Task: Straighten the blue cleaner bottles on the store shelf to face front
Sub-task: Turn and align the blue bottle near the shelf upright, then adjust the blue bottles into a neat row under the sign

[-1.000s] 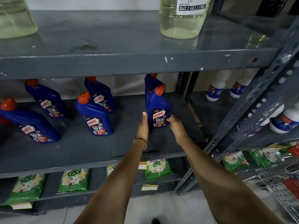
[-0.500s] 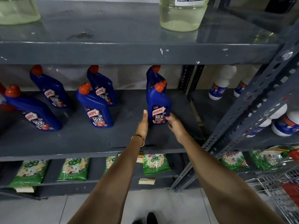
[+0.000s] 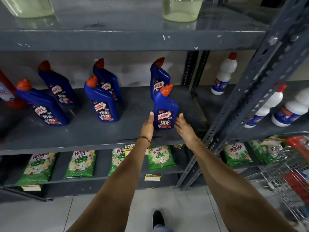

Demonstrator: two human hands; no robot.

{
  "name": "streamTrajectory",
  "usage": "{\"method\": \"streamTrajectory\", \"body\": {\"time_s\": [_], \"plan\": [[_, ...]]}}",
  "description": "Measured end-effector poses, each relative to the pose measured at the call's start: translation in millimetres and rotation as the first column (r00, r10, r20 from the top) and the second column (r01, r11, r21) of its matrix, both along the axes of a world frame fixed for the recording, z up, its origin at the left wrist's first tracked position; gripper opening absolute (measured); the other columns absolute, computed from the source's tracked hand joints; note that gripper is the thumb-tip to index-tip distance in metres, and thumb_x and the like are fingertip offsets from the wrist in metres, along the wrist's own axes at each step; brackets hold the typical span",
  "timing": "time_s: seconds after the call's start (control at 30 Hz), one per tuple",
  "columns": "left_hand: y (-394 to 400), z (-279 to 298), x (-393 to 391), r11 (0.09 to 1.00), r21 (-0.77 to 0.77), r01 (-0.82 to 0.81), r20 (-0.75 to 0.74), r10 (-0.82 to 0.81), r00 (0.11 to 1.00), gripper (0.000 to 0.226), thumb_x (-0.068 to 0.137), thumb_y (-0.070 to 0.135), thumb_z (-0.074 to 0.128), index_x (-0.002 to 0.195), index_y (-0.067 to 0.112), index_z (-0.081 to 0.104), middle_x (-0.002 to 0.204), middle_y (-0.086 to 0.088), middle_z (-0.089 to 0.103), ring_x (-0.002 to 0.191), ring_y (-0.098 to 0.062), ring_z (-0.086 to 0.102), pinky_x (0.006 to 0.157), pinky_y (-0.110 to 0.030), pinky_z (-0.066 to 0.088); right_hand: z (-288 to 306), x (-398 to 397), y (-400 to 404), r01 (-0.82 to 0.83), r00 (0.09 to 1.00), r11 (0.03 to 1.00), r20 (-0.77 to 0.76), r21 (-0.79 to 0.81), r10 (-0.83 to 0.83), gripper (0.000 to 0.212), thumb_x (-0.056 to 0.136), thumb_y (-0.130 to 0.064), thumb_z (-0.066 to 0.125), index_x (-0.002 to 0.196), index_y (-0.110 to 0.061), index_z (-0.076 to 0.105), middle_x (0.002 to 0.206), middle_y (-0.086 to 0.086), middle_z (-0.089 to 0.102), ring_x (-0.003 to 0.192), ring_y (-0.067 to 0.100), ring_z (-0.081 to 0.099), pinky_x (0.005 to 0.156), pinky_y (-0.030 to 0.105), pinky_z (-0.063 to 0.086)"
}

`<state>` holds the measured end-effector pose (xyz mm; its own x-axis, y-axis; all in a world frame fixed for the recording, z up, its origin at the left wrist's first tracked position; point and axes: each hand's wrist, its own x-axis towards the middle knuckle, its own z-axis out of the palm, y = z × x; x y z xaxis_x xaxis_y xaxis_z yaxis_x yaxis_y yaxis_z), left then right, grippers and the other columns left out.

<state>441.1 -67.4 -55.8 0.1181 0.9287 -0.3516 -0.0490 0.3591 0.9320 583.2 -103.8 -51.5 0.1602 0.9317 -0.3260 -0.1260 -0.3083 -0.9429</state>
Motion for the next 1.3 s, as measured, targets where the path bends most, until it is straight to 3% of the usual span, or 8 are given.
{"method": "streamTrajectory", "body": {"time_s": [0.47, 0.7, 0.8, 0.9, 1.0, 1.13, 1.23, 1.3], "plan": [[-22, -3, -2, 0.998, -0.046, -0.050, -0.081, 0.046, 0.996, 0.072, 0.081, 0.065, 0.042, 0.122, 0.008, 0.055, 0.127, -0.015, 0.059, 0.113, -0.029, 0.057, 0.104, -0.044, 0.042, -1, -3, -25, 0.024, 0.999, 0.999, 0.022, 0.031, -0.025, 0.056, 0.093, -0.051, 0.033, 0.139, -0.019, 0.040, 0.143, 0.004, 0.047, 0.114, 0.007, 0.047, 0.095, 0.023, 0.033], [-22, -4, -3, 0.998, -0.035, -0.051, -0.073, 0.048, 0.996, 0.057, 0.082, 0.063, 0.043, 0.106, 0.014, 0.058, 0.123, -0.016, 0.061, 0.109, -0.030, 0.058, 0.103, -0.044, 0.043, -2, -5, -24, 0.054, 0.998, 0.999, 0.017, 0.008, -0.054, 0.056, 0.092, -0.052, 0.036, 0.136, -0.018, 0.044, 0.141, 0.005, 0.050, 0.123, 0.014, 0.049, 0.095, 0.025, 0.034], [-21, -7, -6, 0.998, -0.019, -0.063, -0.075, 0.061, 0.995, 0.053, 0.082, 0.061, 0.045, 0.097, 0.013, 0.060, 0.118, -0.021, 0.063, 0.103, -0.030, 0.060, 0.102, -0.046, 0.044, -5, -9, -21, 0.152, 0.988, 0.988, 0.010, 0.008, -0.152, 0.053, 0.090, -0.053, 0.042, 0.126, -0.016, 0.055, 0.132, 0.008, 0.058, 0.118, 0.017, 0.054, 0.098, 0.029, 0.040], [-18, -7, -8, 0.998, -0.010, -0.064, -0.051, 0.064, 0.997, 0.050, 0.083, 0.060, 0.045, 0.099, 0.016, 0.060, 0.122, -0.016, 0.062, 0.110, -0.030, 0.058, 0.104, -0.046, 0.042, -4, -15, -13, 0.255, 0.967, 0.967, -0.018, 0.005, -0.255, 0.054, 0.088, -0.053, 0.045, 0.121, -0.012, 0.057, 0.125, 0.011, 0.062, 0.112, 0.022, 0.058, 0.102, 0.037, 0.044], [-12, -3, -9, 1.000, -0.002, -0.030, -0.062, 0.030, 0.998, 0.044, 0.083, 0.061, 0.044, 0.092, 0.021, 0.059, 0.120, -0.014, 0.063, 0.108, -0.028, 0.058, 0.103, -0.045, 0.043, -4, -17, -7, 0.306, 0.951, 0.951, -0.043, 0.035, -0.305, 0.055, 0.089, -0.053, 0.043, 0.118, -0.010, 0.059, 0.121, 0.013, 0.064, 0.103, 0.021, 0.061, 0.096, 0.035, 0.047], [-10, 5, -12, 1.000, 0.006, 0.009, -0.078, -0.009, 0.997, 0.047, 0.083, 0.061, 0.043, 0.094, 0.019, 0.060, 0.118, -0.013, 0.064, 0.104, -0.026, 0.060, 0.101, -0.042, 0.045, -4, -16, -5, 0.389, 0.920, 0.920, -0.064, 0.050, -0.386, 0.059, 0.088, -0.054, 0.044, 0.122, -0.007, 0.057, 0.123, 0.013, 0.063, 0.106, 0.022, 0.061, 0.096, 0.034, 0.047], [-9, 2, -28, 1.000, 0.003, 0.001, -0.108, -0.001, 0.994, 0.049, 0.082, 0.063, 0.044, 0.089, 0.017, 0.058, 0.122, -0.014, 0.059, 0.113, -0.030, 0.055, 0.105, -0.046, 0.040, -3, -24, -9, 0.476, 0.879, 0.878, 0.001, 0.039, -0.477, 0.059, 0.089, -0.053, 0.042, 0.119, -0.005, 0.059, 0.124, 0.015, 0.062, 0.107, 0.025, 0.059, 0.097, 0.037, 0.045], [-10, 4, -42, 1.000, 0.009, -0.017, -0.101, 0.017, 0.995, 0.050, 0.082, 0.063, 0.044, 0.089, 0.017, 0.060, 0.119, -0.014, 0.059, 0.116, -0.031, 0.054, 0.106, -0.046, 0.039, -1, -30, -15, 0.549, 0.831, 0.834, 0.069, 0.055, -0.552, 0.058, 0.090, -0.053, 0.041, 0.119, -0.005, 0.059, 0.124, 0.015, 0.061, 0.103, 0.024, 0.056, 0.089, 0.032, 0.041]]}}
